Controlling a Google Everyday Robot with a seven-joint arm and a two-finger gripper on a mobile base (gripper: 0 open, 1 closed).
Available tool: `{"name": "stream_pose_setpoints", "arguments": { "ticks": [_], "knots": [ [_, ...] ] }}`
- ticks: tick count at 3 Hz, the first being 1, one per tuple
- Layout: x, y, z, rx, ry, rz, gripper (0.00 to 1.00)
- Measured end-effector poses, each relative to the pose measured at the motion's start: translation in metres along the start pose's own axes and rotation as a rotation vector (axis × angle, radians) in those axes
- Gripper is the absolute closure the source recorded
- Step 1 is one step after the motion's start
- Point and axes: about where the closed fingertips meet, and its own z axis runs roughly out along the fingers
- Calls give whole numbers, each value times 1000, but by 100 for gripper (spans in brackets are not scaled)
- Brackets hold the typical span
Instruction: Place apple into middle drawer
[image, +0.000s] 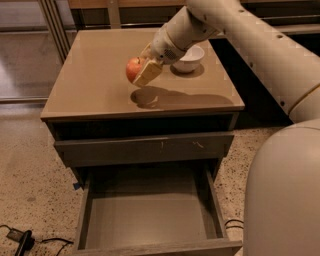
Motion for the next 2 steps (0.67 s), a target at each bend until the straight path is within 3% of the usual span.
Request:
{"name": "stream_pose_setpoints", "arguments": {
  "ticks": [2],
  "knots": [
    [-16, 40, -72, 52, -41, -81, 100]
  ]
}}
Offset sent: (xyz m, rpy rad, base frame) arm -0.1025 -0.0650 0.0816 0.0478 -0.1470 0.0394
